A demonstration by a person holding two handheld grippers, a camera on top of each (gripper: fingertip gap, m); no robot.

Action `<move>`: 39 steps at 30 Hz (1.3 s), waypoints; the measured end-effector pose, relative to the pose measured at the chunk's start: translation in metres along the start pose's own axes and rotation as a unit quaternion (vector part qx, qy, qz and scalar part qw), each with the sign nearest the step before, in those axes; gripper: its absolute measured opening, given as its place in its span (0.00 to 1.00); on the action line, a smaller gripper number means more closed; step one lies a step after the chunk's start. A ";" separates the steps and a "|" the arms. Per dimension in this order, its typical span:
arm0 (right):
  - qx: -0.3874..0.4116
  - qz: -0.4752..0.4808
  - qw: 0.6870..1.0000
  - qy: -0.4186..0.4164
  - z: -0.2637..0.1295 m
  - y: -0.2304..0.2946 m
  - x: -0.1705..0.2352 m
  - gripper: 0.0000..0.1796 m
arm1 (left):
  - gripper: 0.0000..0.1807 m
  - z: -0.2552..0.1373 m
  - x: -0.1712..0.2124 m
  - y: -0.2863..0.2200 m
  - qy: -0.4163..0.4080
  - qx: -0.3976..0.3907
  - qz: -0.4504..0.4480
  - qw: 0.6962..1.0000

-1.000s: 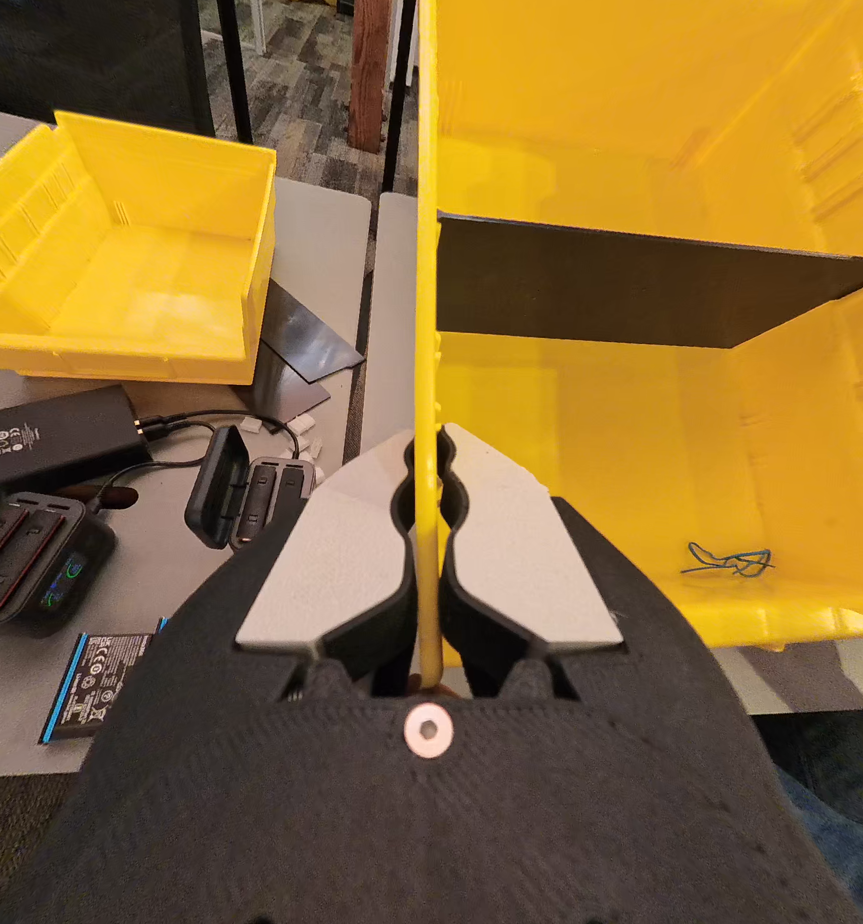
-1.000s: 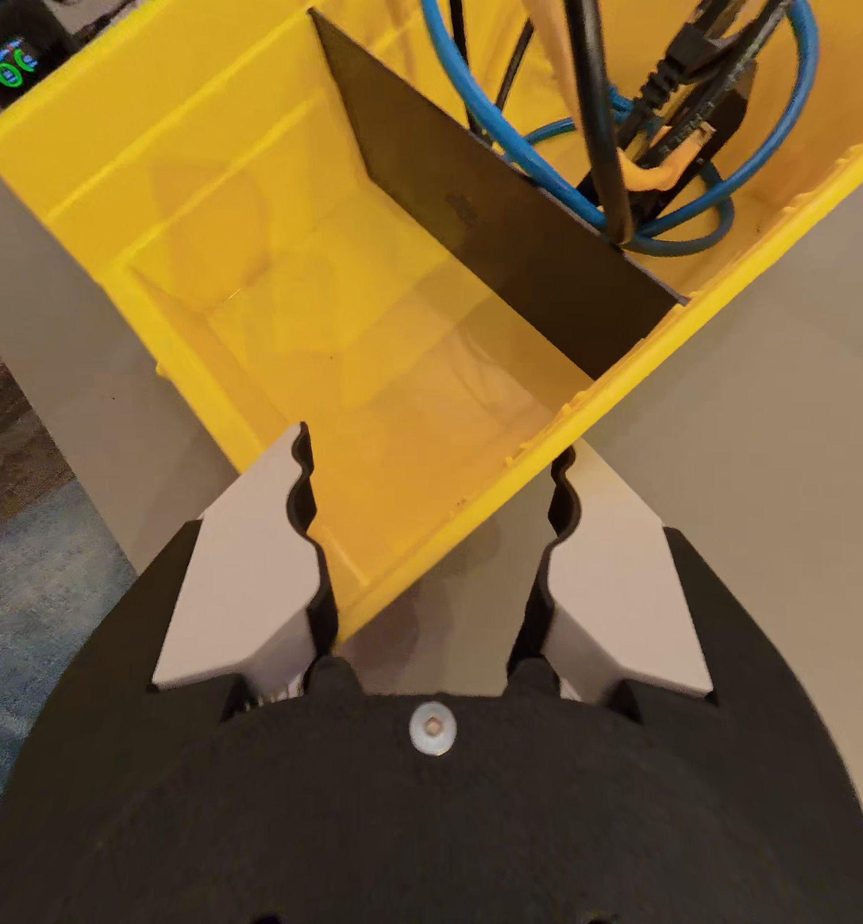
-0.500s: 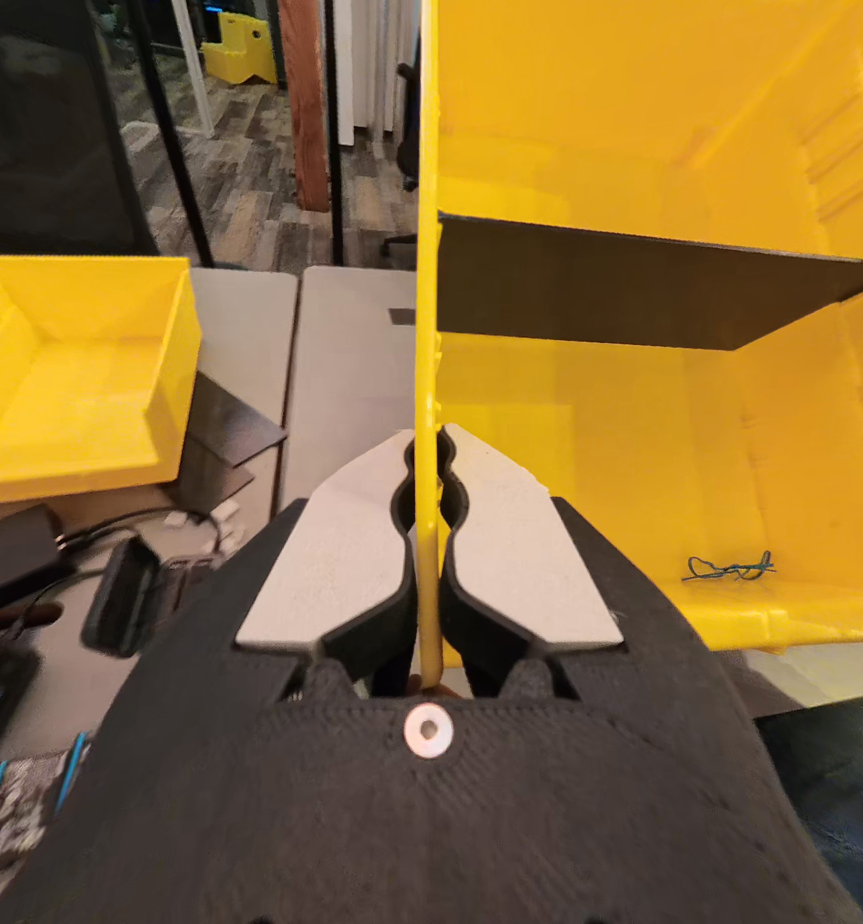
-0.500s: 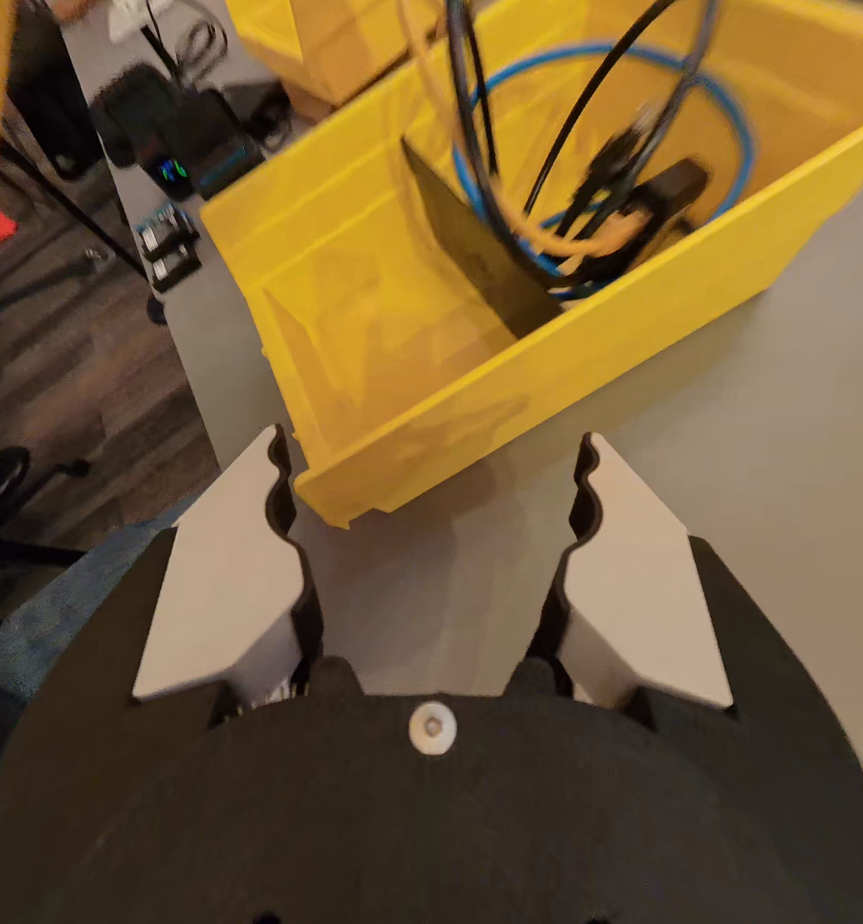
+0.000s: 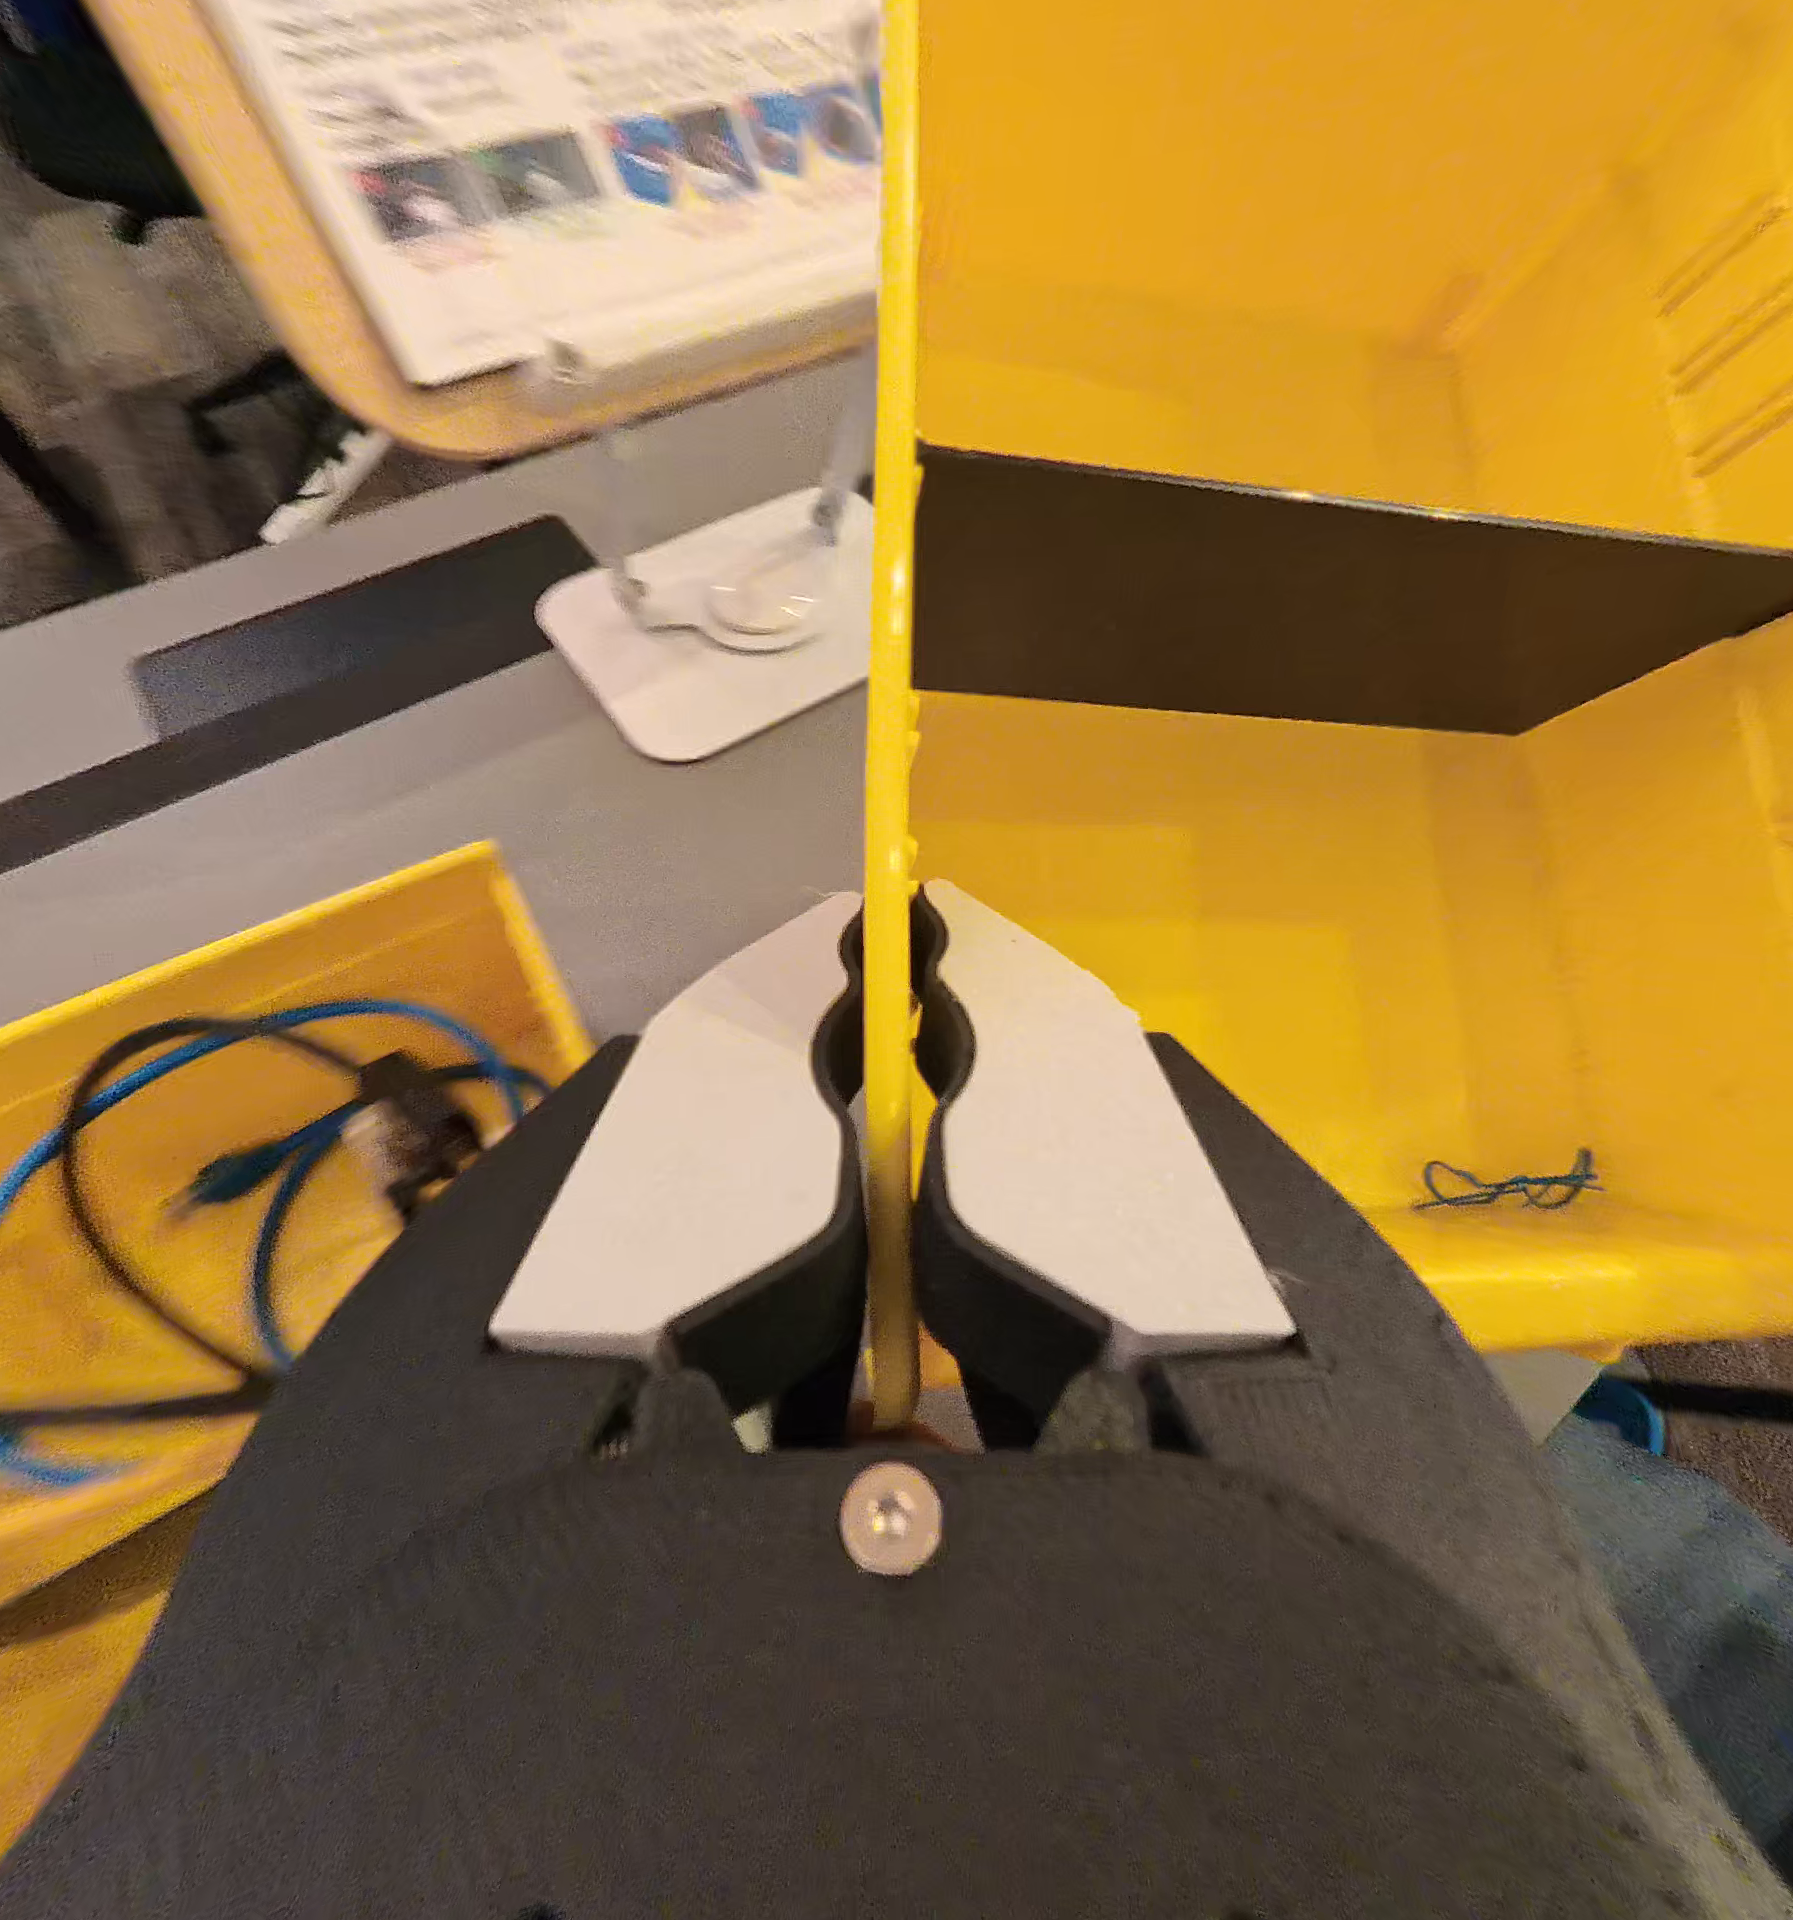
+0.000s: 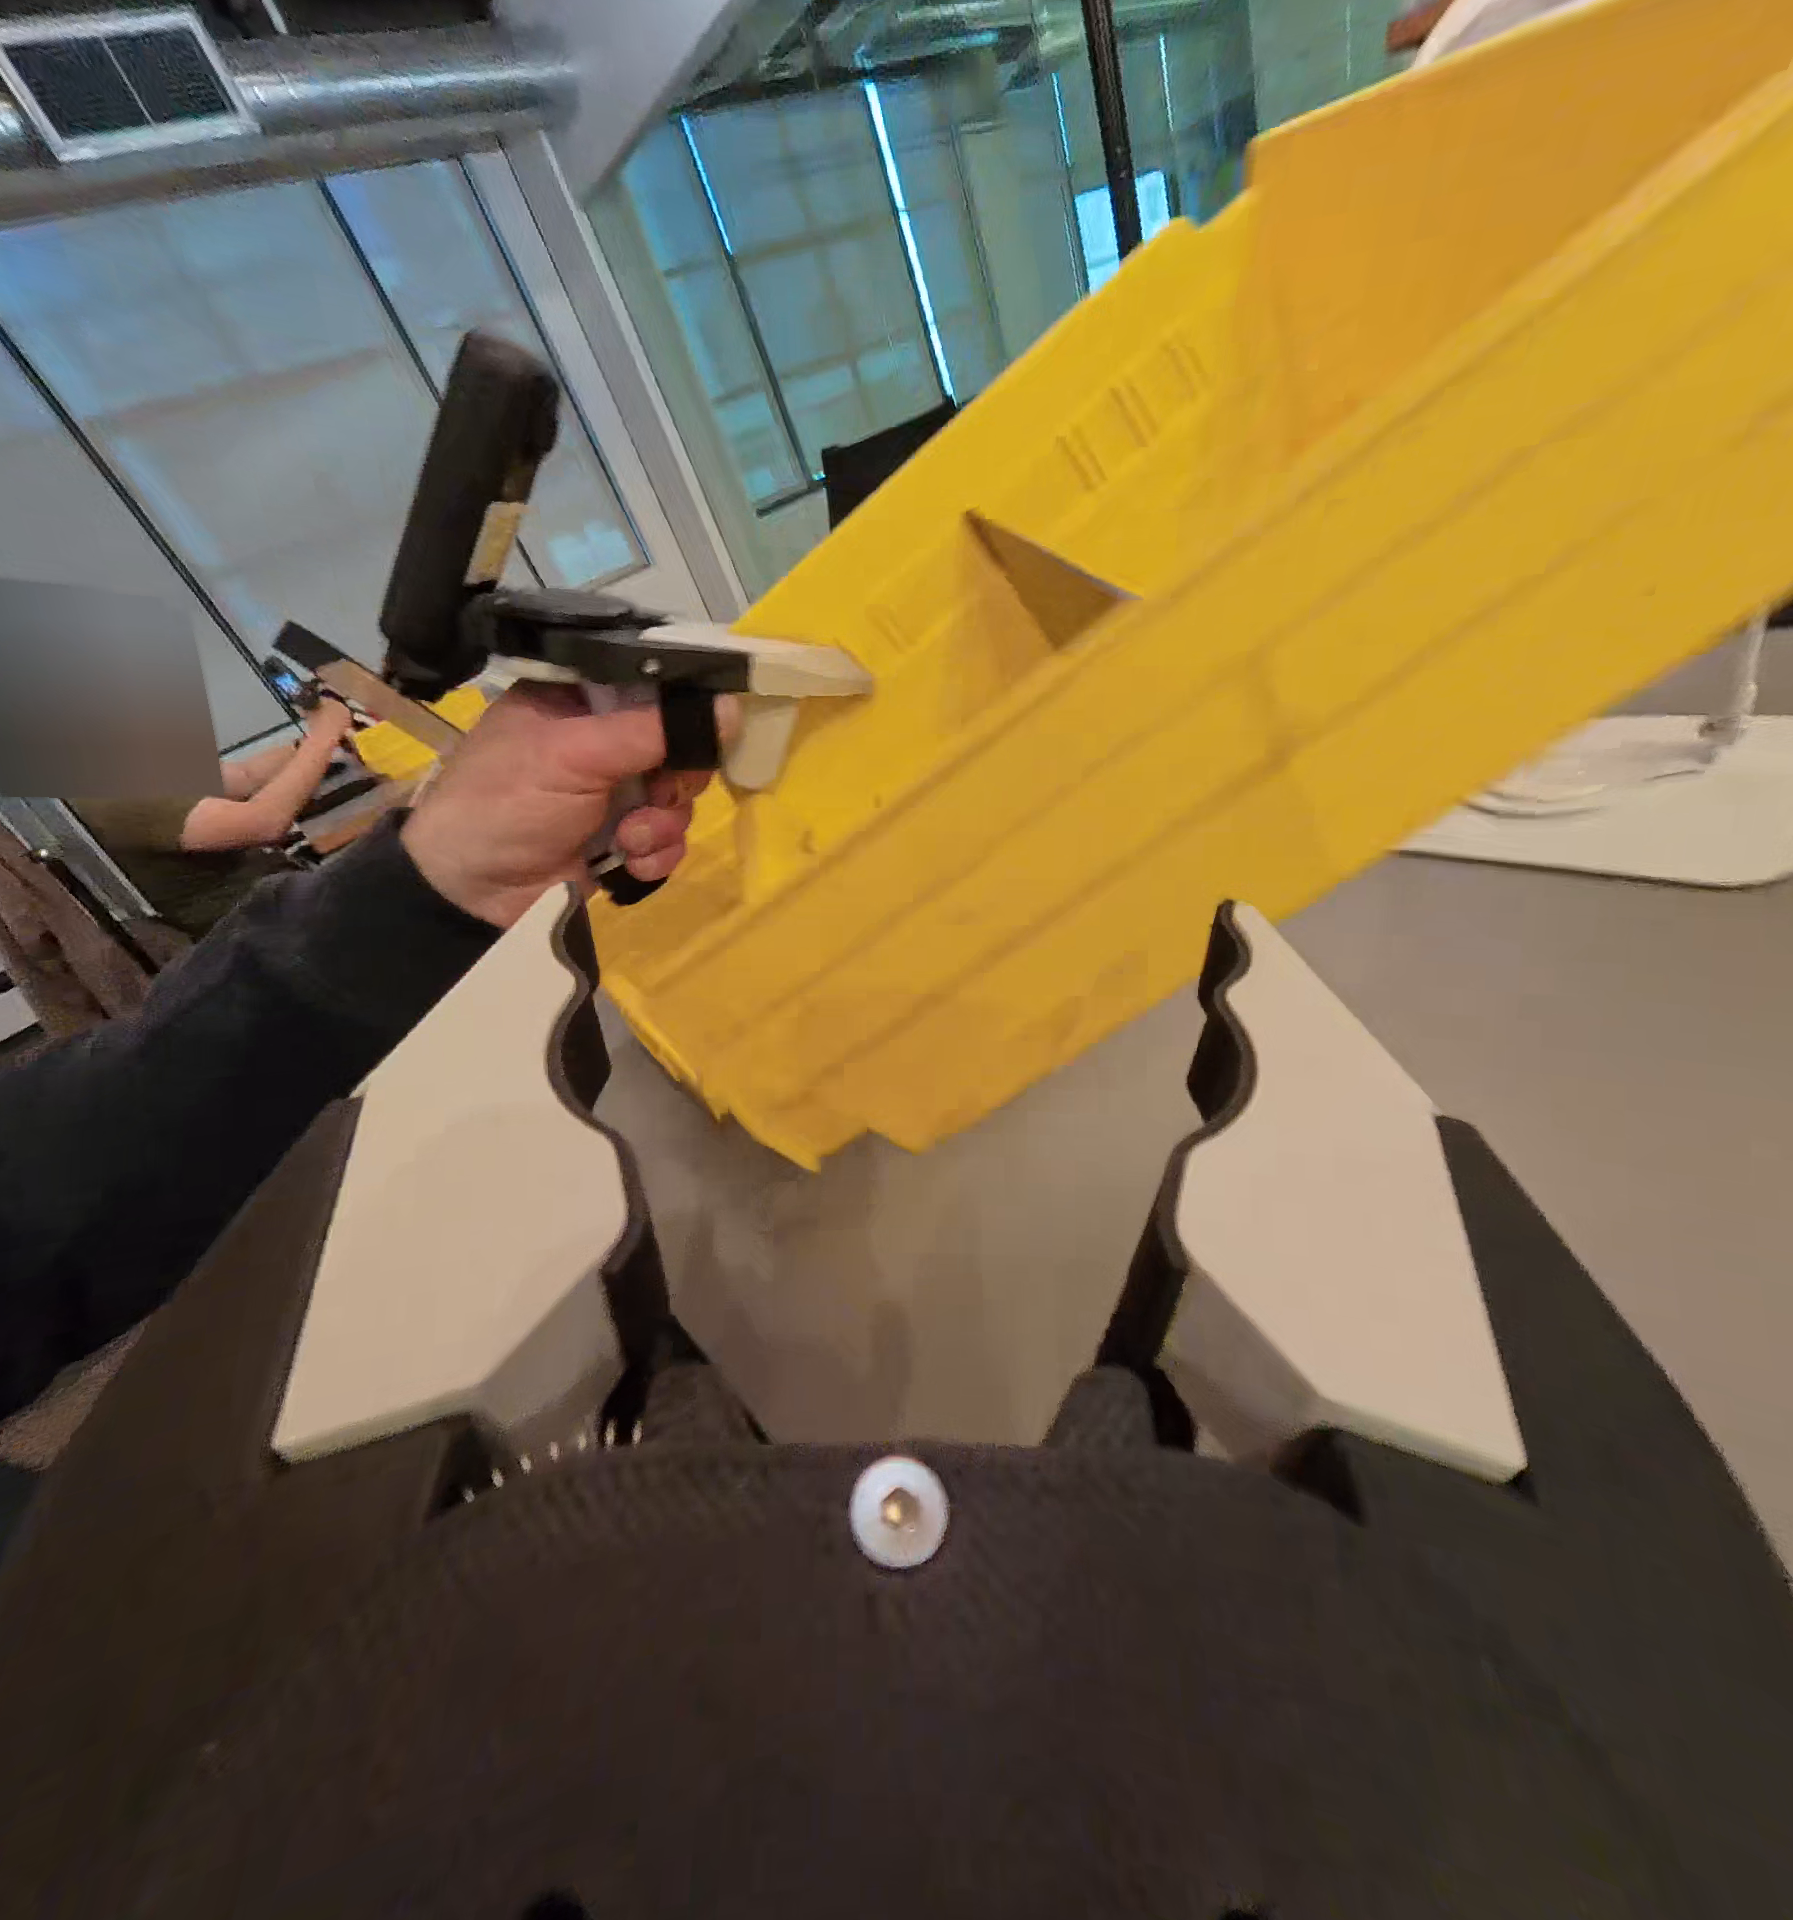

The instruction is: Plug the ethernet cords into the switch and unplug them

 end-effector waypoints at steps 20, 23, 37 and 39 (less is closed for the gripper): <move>0.307 -0.061 0.923 0.224 -0.093 -0.143 0.065 0.47 | 0.16 0.135 0.104 -0.161 0.146 0.106 -0.013 0.984; 0.325 -0.075 0.913 0.236 -0.100 -0.158 0.064 0.39 | 0.24 0.131 0.101 -0.173 0.158 0.157 -0.021 0.975; 0.318 -0.094 0.894 0.301 -0.118 -0.188 0.068 0.02 | 0.36 -0.045 0.053 -0.008 0.064 0.006 0.038 0.997; 0.311 -0.095 0.896 0.303 -0.119 -0.190 0.068 0.02 | 0.37 -0.073 0.076 0.061 0.091 -0.087 0.015 0.992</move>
Point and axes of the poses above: each gripper's, where its closed fingertips meet, z out along the fingers, x out of its underside, y = z × x across the jaws, the point moved 6 cm from there along -z, back along the fingers, and after that the axes turned 5 degrees about -y, right-handed, at the moved point
